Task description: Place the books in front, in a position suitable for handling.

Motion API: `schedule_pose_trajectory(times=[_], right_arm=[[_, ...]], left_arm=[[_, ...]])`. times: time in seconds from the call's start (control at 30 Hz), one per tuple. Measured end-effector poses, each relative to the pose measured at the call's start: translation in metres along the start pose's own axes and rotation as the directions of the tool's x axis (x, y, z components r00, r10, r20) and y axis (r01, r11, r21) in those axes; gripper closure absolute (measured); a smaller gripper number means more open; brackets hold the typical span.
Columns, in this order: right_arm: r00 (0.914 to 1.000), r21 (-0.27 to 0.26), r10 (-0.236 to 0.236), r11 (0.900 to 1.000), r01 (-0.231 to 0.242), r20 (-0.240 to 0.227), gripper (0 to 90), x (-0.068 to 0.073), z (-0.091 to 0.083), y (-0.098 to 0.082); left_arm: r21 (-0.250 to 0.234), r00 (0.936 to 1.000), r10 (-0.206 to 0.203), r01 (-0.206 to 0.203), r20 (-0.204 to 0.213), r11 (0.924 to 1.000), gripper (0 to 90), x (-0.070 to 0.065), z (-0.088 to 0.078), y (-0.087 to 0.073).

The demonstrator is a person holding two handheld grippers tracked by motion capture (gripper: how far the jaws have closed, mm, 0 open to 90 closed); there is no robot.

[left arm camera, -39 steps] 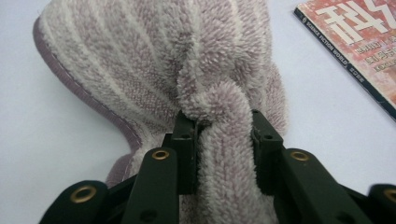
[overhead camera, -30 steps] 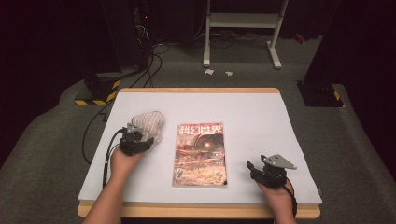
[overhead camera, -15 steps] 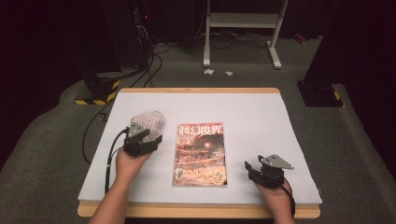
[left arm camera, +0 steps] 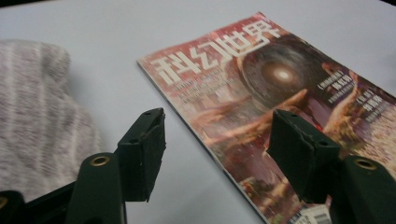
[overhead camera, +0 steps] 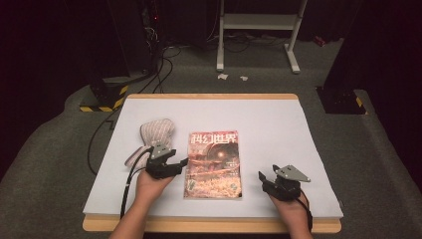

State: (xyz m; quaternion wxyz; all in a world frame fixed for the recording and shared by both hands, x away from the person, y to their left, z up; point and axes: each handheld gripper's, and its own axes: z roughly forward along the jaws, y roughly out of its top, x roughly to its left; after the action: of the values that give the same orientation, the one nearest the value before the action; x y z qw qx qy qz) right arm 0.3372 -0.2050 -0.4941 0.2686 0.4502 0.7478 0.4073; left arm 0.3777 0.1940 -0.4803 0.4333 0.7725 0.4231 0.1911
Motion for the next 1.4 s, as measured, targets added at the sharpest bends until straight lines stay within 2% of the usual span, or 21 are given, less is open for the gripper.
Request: schedule_pose_trajectory(times=[0.2, 0.27, 0.43, 0.57, 0.7, 0.8, 0.83, 0.93, 1.07, 1.23, 1.4], right_arm=[[0.9998, -0.014, -0.006, 1.0, 0.006, -0.018, 37.1, 0.004, 0.0, 0.003], [0.9996, -0.013, -0.012, 1.0, 0.012, -0.027, 35.5, 0.006, 0.0, 0.004], [0.9983, -0.015, -0.034, 0.999, 0.034, -0.046, 34.0, 0.013, 0.001, 0.006], [0.9971, -0.01, -0.045, 0.999, 0.044, -0.062, 33.0, 0.02, 0.002, 0.007], [0.9939, 0.002, -0.058, 0.998, 0.059, -0.094, 32.8, 0.029, 0.006, 0.009], [0.9908, 0.005, -0.079, 0.997, 0.08, -0.11, 33.9, 0.039, 0.009, 0.014], [0.9904, 0.003, -0.085, 0.996, 0.086, -0.108, 33.9, 0.042, 0.01, 0.015], [0.9882, 0.018, -0.097, 0.995, 0.1, -0.118, 33.7, 0.049, 0.014, 0.019], [0.9871, 0.039, -0.09, 0.995, 0.096, -0.133, 35.1, 0.054, 0.021, 0.021], [0.9878, 0.071, -0.069, 0.994, 0.079, -0.14, 33.9, 0.056, 0.025, 0.015], [0.9869, 0.088, -0.057, 0.994, 0.07, -0.151, 33.5, 0.06, 0.03, 0.015]], left_arm=[[0.04, 0.9991, 0.01, -0.012, 0.042, 0.9991, 33.9, -0.012, 0.006, -0.01], [0.061, 0.9985, 0.035, -0.038, 0.042, 0.9974, 33.5, -0.017, 0.008, -0.013], [0.091, 0.997, 0.064, -0.068, 0.044, 0.9935, 29.8, -0.022, 0.013, -0.016], [0.101, 0.9982, 0.036, -0.041, 0.049, 0.9941, 28.6, -0.018, 0.015, -0.016], [0.12, 0.9972, 0.039, -0.046, 0.063, 0.9917, 27.7, -0.022, 0.018, -0.02], [0.15, 0.9965, 0.018, -0.03, 0.082, 0.9883, 27.6, -0.023, 0.021, -0.022], [0.146, 0.9962, 0.01, -0.023, 0.086, 0.9891, 26.5, -0.023, 0.022, -0.023], [0.144, 0.997, 0.018, -0.029, 0.075, 0.9891, 25.5, -0.025, 0.022, -0.023], [0.146, 0.9972, 0.022, -0.032, 0.072, 0.9887, 23.4, -0.027, 0.022, -0.024], [0.155, 0.9983, 0.011, -0.02, 0.057, 0.9877, 21.3, -0.033, 0.024, -0.023], [0.162, 0.9974, 0.007, -0.018, 0.071, 0.9867, 20.9, -0.034, 0.025, -0.022]])
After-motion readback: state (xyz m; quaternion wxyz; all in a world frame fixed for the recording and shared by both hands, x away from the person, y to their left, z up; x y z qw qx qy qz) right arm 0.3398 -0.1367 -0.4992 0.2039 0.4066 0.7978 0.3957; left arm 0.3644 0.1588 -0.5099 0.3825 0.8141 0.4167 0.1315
